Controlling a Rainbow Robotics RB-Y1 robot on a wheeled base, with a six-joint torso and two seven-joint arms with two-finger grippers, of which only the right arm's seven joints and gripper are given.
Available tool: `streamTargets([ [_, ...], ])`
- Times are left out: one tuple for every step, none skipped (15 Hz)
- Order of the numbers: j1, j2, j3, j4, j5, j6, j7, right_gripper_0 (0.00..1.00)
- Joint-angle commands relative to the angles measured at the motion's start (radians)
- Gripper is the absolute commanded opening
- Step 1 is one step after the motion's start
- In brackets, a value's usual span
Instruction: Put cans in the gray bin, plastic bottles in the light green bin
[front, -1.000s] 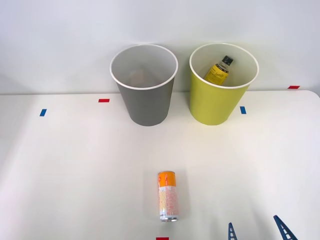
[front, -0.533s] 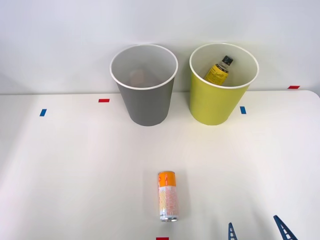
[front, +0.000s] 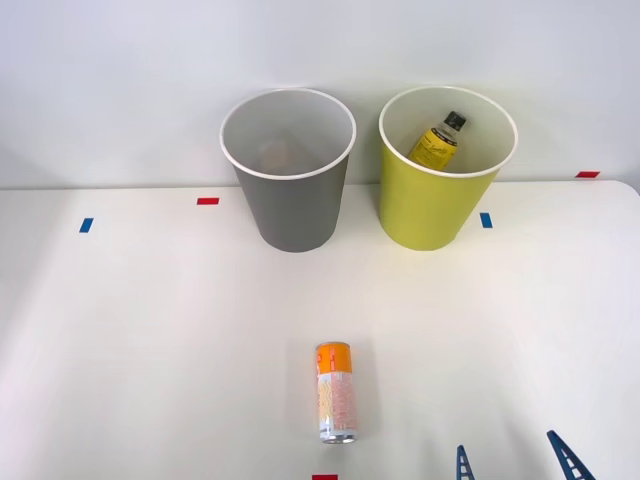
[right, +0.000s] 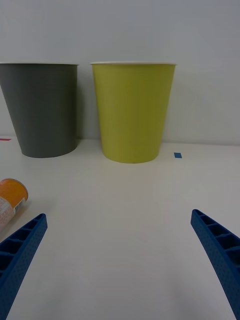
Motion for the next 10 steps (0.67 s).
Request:
streamTargets([
  [0.000, 0.000, 0.000, 0.000, 0.000, 0.000, 0.000, 1.00],
  [0.000, 0.000, 0.000, 0.000, 0.000, 0.000, 0.000, 1.00],
  [0.000, 0.000, 0.000, 0.000, 0.000, 0.000, 0.000, 1.00],
  [0.000, 0.000, 0.000, 0.000, 0.000, 0.000, 0.000, 1.00],
  [0.000, 0.000, 0.000, 0.000, 0.000, 0.000, 0.000, 1.00],
  [0.000, 0.000, 0.000, 0.000, 0.000, 0.000, 0.000, 1.00],
  [-0.018, 0.006, -0.005, 0.041, -0.002, 0.018, 0.002, 1.00],
  [-0.018, 0.008, 0.000, 0.048, -0.003, 0.012, 0.002, 1.00],
  [-0.018, 0.008, 0.006, 0.048, -0.026, 0.006, 0.006, 1.00],
  [-0.018, 0.005, 0.017, 0.046, -0.060, 0.005, 0.011, 1.00],
])
